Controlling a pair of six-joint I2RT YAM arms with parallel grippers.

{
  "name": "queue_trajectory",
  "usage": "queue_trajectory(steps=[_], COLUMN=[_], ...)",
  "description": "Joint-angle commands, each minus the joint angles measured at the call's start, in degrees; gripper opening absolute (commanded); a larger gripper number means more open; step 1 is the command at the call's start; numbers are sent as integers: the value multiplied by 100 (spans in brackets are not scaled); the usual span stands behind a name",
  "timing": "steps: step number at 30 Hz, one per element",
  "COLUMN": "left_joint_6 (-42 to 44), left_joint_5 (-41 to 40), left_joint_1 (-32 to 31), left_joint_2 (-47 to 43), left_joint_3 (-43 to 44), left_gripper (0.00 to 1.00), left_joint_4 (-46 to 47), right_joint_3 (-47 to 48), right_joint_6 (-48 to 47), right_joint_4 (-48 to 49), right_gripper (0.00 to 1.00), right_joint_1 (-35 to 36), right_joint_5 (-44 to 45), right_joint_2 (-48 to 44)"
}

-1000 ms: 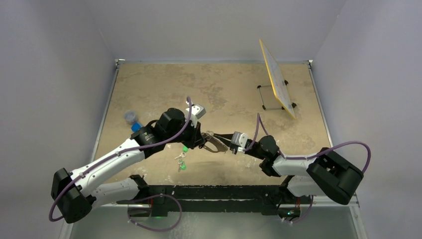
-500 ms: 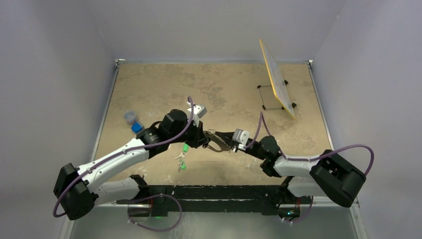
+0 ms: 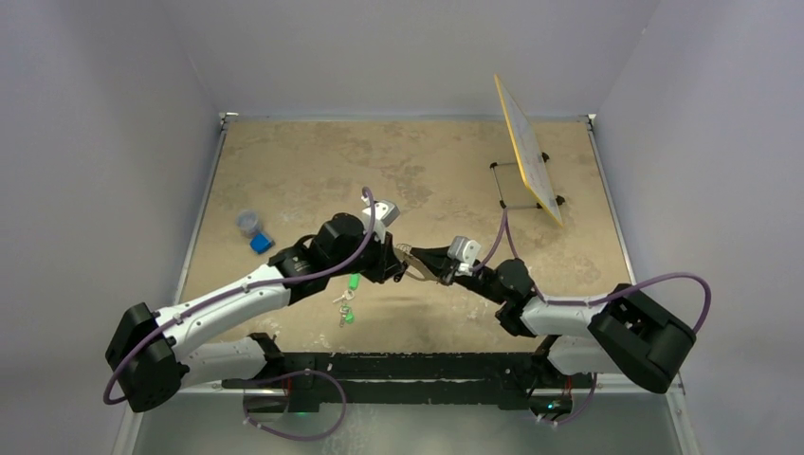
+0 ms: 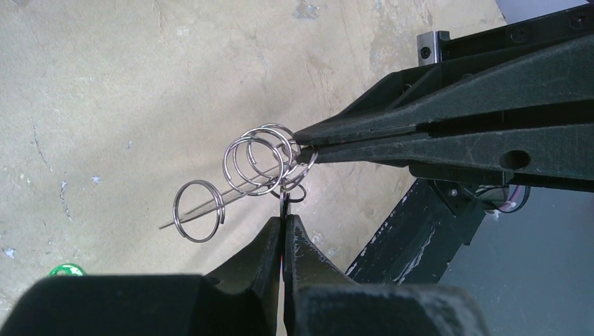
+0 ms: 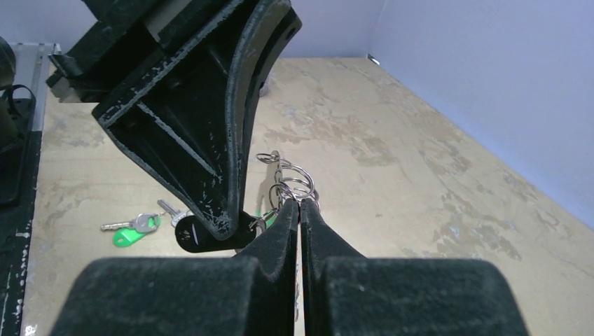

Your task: Remove the keys from the keyring

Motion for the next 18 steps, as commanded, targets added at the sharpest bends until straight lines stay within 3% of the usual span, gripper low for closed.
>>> queue_trajectory(steps=[1,10,18], left_joint_6=[-98,-18,121], left_joint_5=[-134,-5,338], left_joint_1=[-116,-125,-152], left_joint_2=[-105,-535,-474], left_joint_3=[-3,354,534], left_gripper=[0,0,0], left_joint_4=[-147,-656,-619], right_joint_3=[145,255,437], right_joint_6=[-93,-941,-1290], right_joint_4=[570,-647,-1159], right_gripper=[0,0,0], right_joint_1=[-48,-53,-47], right_joint_5=[428,1028,820], right_joint_2=[-45,-284,-379])
